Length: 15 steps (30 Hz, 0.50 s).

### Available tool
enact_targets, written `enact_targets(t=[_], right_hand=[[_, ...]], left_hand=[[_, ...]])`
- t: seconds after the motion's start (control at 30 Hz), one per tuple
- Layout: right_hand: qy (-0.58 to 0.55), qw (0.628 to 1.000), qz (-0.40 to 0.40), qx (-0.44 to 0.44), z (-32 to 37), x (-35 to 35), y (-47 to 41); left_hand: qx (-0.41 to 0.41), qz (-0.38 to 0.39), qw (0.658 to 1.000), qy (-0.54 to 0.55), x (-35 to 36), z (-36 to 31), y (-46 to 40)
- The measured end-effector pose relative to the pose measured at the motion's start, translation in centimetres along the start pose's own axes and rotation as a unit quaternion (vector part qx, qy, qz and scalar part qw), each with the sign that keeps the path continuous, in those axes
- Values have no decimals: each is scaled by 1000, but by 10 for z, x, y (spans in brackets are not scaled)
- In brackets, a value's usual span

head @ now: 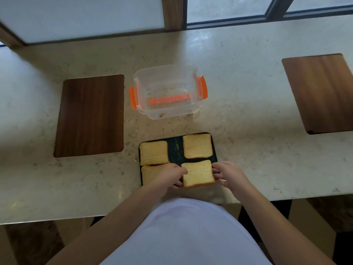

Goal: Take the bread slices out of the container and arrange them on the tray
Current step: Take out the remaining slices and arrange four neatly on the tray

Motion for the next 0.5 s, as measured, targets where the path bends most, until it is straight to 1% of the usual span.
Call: enact_targets(t=[0.17,0.33,0.5], right_hand=[[51,998,-13,-36,8,-3,0],[92,994,-26,-61,16,-1,2],[126,989,-26,-75,20,1,7]], left_hand=[[-16,1,997,77,6,-5,-3],[-17,3,995,97,7,-8,-3],[-8,12,996,92,8,-10,-1]])
Point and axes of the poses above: each hand's wrist, its own y-axis away from the middle knuckle, its own x-axis out of the palm, z = x × y, the point moved 9 cm from there along -y, towards the middle knuckle, and after that the axes turned 11 degrees about -y, right-handed, at the moved point
